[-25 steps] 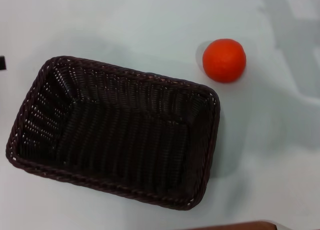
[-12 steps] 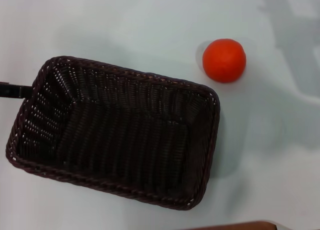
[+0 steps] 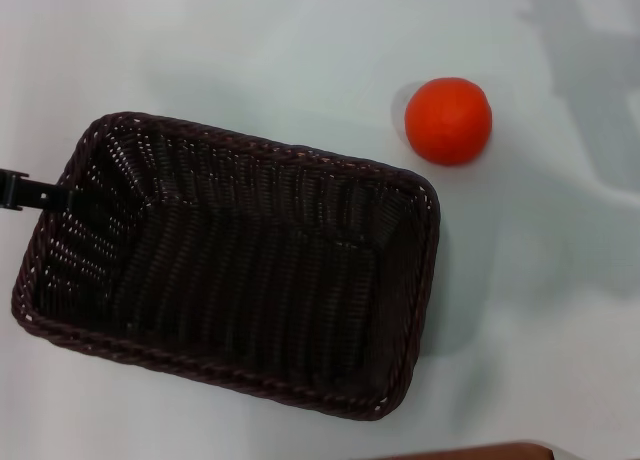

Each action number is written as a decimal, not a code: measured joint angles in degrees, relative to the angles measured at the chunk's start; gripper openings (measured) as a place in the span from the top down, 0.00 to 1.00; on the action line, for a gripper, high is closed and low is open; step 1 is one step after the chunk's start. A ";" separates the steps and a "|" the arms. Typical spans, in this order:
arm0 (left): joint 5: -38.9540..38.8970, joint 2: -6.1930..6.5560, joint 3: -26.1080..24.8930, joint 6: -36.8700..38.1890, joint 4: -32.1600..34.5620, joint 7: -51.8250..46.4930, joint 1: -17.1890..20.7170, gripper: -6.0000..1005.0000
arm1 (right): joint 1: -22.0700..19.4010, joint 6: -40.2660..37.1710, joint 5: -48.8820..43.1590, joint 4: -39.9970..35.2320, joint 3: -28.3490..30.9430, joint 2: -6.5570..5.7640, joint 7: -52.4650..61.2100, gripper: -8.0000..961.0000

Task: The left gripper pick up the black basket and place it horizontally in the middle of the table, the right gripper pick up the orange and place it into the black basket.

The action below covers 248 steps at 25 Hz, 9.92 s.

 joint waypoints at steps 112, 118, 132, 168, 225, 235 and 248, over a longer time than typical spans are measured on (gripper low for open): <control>-24.29 -4.64 6.07 27.21 8.79 -13.36 12.90 0.83 | -0.53 -4.16 -0.01 -0.30 1.89 -0.09 1.86 0.20; -24.36 -4.50 6.43 27.95 10.42 -14.36 12.53 0.83 | -0.53 -4.14 -0.01 -0.16 1.87 -0.16 1.86 0.20; -24.58 -4.26 6.23 26.22 10.91 -13.17 12.37 0.44 | -0.53 -4.52 -0.02 0.19 1.72 -0.26 1.86 0.22; -80.62 -4.30 -18.11 5.68 53.23 83.46 11.32 0.33 | 4.79 8.29 -92.24 51.97 -23.70 -16.02 70.69 0.26; -80.63 -4.04 -17.89 5.51 55.85 77.78 11.24 0.18 | 9.71 -5.03 -95.88 44.95 -16.13 -7.45 64.61 0.81; -80.62 -3.95 -17.52 5.55 55.78 77.74 10.92 0.18 | 4.78 5.53 -53.26 41.47 -14.05 -6.42 48.02 0.86; -80.63 -3.95 -17.48 5.75 56.00 77.74 10.91 0.18 | 8.89 7.28 -51.50 38.22 -26.80 -3.63 45.09 0.82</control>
